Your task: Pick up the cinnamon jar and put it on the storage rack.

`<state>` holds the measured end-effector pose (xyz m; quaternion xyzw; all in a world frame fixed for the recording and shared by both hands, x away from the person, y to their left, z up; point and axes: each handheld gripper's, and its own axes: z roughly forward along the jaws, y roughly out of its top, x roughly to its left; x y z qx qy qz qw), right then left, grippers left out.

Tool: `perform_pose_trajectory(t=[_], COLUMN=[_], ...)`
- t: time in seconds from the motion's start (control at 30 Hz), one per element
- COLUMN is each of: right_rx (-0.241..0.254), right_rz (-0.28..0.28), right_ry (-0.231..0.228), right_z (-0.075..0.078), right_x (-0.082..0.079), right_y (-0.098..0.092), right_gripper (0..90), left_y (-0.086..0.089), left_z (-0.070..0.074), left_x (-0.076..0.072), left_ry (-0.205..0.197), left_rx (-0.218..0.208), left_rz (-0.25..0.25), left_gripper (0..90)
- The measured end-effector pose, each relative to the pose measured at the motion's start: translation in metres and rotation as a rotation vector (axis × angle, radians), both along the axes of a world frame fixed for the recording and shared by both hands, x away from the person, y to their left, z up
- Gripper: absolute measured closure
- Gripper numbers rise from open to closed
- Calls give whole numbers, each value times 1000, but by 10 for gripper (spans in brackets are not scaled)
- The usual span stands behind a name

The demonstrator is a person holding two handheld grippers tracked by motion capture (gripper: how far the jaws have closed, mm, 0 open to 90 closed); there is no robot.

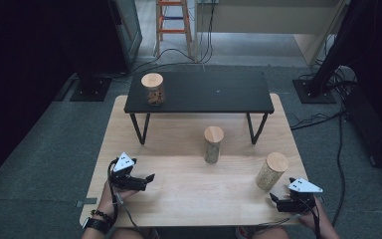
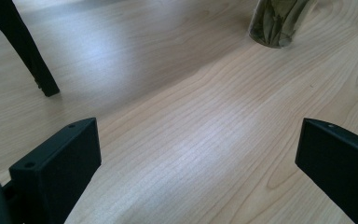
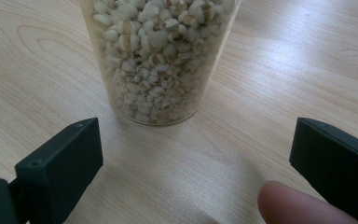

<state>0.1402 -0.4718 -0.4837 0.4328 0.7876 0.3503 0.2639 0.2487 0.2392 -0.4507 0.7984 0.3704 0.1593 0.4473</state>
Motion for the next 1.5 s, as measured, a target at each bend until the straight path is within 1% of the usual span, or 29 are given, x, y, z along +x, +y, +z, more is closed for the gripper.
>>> perform_pose_trajectory(t=[0.37, 0.43, 0.67, 0.7, 0.77, 0.9, 0.93, 1.03, 1.17, 1.37, 1.43, 1.5], right_rx=[-2, -2, -3, -2, -3, -2, -2, -2, -4, -15, -25, -32], right_rz=[0, 0, 0, 0, 0, 0, 0, -1, 0, 5, 7, 9], right_ry=[0, 0, 1, 1, 0, 1, 1, 1, 2, -1, -5, -5], right_z=[0, 0, 0, 0, 0, 0, 0, 0, 0, 0, 0, 0], right_x=[0, 0, 0, 0, 0, 0, 0, 0, 1, 0, -1, 0], right_y=[0, 0, 0, 0, 0, 0, 0, 0, 1, 2, 4, 5], right_gripper=[25, 25, 25, 25, 25, 25, 25, 25, 25, 25, 25, 25], left_y=[3, 3, 7, 8, 9, 10, 11, 14, 19, 26, 27, 25], left_z=[-8, -10, -20, -21, -21, -22, -23, -26, -31, -36, -37, -37], left_x=[-5, -6, -9, -9, -9, -9, -10, -10, -11, -12, -14, -16], left_ry=[2, 6, 21, 25, 19, 22, 22, 26, 29, 21, 13, 6], left_rx=[-4, 1, -4, -11, -15, -13, -16, -43, -64, -100, -103, -94], left_rz=[4, 6, 26, 30, 31, 27, 25, 26, 27, 21, 17, 14], left_gripper=[1, 1, 1, 1, 2, 1, 1, 1, 1, 1, 1, 1])
